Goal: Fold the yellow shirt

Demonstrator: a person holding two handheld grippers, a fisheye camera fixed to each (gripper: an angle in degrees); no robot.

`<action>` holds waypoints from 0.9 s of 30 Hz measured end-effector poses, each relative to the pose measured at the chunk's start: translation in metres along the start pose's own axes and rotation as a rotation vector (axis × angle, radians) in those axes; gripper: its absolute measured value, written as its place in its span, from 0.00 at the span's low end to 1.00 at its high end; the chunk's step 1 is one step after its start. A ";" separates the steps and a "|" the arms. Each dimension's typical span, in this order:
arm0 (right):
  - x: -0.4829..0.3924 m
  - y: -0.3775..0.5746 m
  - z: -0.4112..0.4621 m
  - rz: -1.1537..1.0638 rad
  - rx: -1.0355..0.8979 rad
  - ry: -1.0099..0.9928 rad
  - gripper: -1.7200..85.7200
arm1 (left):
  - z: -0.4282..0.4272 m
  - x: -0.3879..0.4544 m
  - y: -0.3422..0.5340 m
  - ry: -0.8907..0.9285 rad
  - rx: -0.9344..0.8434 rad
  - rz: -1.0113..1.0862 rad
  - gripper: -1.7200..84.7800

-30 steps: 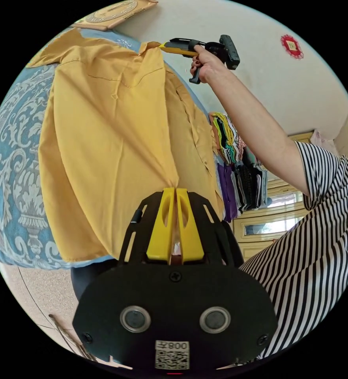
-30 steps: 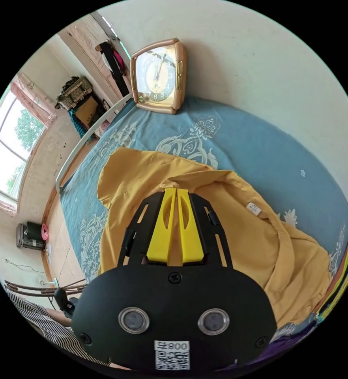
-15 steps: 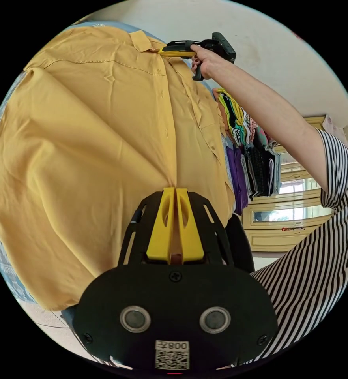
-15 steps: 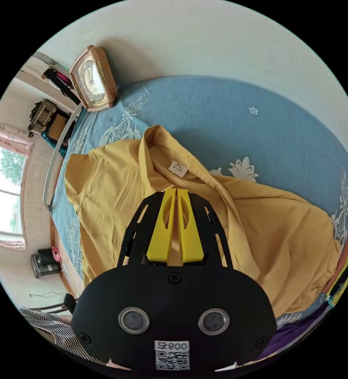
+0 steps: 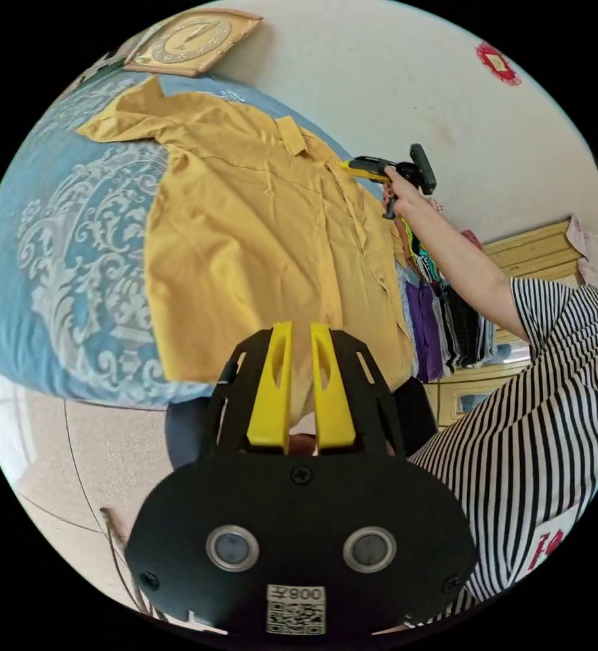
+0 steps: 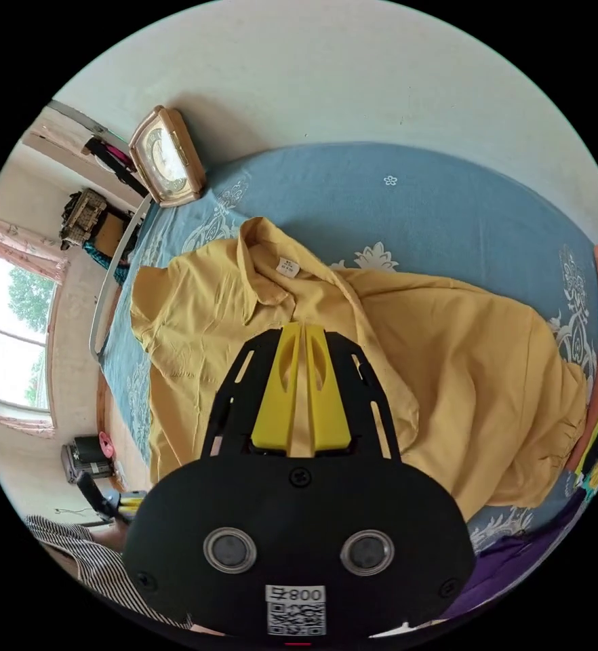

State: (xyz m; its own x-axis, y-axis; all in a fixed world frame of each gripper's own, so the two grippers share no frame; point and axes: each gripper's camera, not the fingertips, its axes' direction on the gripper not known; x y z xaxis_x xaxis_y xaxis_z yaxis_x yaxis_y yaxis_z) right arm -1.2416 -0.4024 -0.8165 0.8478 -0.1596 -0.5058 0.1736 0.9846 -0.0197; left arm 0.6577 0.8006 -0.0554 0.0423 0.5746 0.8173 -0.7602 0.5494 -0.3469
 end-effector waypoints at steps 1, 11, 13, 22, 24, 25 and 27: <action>-0.010 0.026 -0.009 -0.043 -0.011 -0.016 0.03 | -0.017 -0.010 0.009 -0.057 0.011 -0.044 0.09; -0.121 0.267 -0.014 -0.224 -0.268 -0.087 0.04 | -0.055 -0.063 0.031 -0.284 0.003 -0.198 0.08; -0.122 0.303 -0.015 -0.162 -0.291 -0.099 0.05 | -0.060 -0.064 0.030 -0.272 -0.002 -0.179 0.06; -0.107 0.367 -0.024 -0.011 -0.341 -0.206 0.08 | -0.071 -0.079 0.010 -0.185 -0.022 -0.194 0.04; -0.109 0.376 -0.024 0.006 -0.354 -0.231 0.08 | -0.075 -0.081 0.006 -0.177 -0.030 -0.198 0.03; -0.110 0.382 -0.026 0.017 -0.358 -0.256 0.08 | -0.078 -0.083 0.003 -0.159 -0.028 -0.203 0.03; -0.111 0.392 -0.032 0.025 -0.352 -0.252 0.07 | -0.084 -0.084 -0.001 -0.141 -0.016 -0.200 0.03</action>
State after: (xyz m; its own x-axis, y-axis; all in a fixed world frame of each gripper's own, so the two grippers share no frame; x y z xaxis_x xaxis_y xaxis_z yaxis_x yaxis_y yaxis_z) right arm -1.2837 0.0036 -0.7952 0.9529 -0.1047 -0.2847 0.0067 0.9456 -0.3252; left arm 0.7091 0.8029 -0.1624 0.0987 0.3637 0.9263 -0.7351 0.6541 -0.1785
